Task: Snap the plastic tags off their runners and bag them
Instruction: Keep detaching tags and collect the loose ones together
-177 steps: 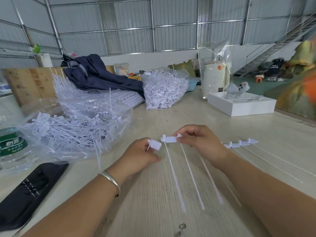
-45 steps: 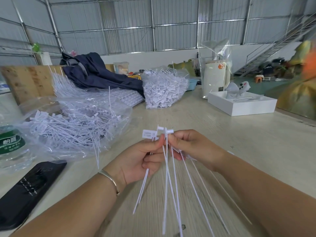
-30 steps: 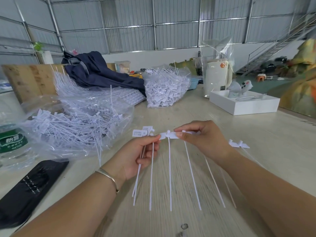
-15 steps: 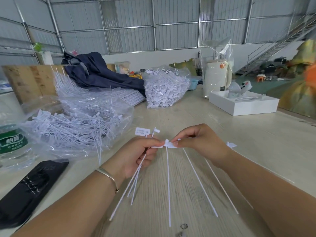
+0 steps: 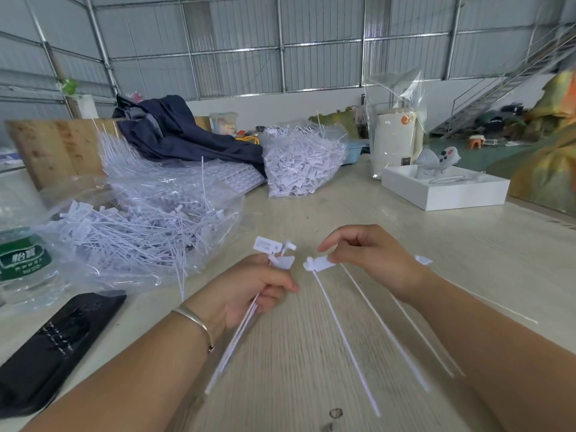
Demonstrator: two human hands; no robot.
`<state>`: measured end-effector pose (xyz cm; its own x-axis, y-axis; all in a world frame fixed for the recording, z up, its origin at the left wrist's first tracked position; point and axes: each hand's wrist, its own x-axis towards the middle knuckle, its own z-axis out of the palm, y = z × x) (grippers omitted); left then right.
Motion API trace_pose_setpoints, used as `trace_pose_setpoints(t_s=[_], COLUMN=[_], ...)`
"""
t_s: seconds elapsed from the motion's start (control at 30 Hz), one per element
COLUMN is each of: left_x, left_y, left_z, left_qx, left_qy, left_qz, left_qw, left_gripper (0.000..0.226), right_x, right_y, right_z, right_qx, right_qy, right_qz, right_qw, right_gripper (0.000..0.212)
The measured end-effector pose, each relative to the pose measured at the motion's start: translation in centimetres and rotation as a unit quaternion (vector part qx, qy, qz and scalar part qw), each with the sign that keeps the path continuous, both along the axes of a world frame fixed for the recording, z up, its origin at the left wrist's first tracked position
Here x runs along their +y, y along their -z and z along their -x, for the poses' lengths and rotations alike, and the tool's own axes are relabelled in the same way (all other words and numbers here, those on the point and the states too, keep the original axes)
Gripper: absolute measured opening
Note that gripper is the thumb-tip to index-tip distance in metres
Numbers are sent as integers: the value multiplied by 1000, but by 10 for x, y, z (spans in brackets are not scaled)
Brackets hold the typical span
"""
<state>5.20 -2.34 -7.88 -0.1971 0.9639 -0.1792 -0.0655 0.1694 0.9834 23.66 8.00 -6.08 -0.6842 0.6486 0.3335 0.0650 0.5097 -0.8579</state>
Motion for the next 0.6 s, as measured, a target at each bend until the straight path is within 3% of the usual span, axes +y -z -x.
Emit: trace_pose_setpoints(t_s=[0.13, 0.27, 0.37, 0.6], left_x=[1, 0, 0, -5], left_y=[0, -1, -5, -5], left_z=[1, -3, -4, -6], left_qx=[-12, -26, -75, 27], left_qy=[-30, -28, -25, 21], left_qz=[-1, -15, -46, -12], left_qw=[999, 999, 996, 999], left_gripper=[45, 27, 24, 35], right_x=[1, 1, -2, -2], right_y=[3, 9, 10, 13], right_z=[5, 10, 12, 13], right_qx=[-25, -64, -103, -104], right_qy=[-1, 11, -3, -6], right_qz=[-34, -128, -216, -263], right_qw=[999, 990, 971, 959], right_gripper=[5, 30, 35, 23])
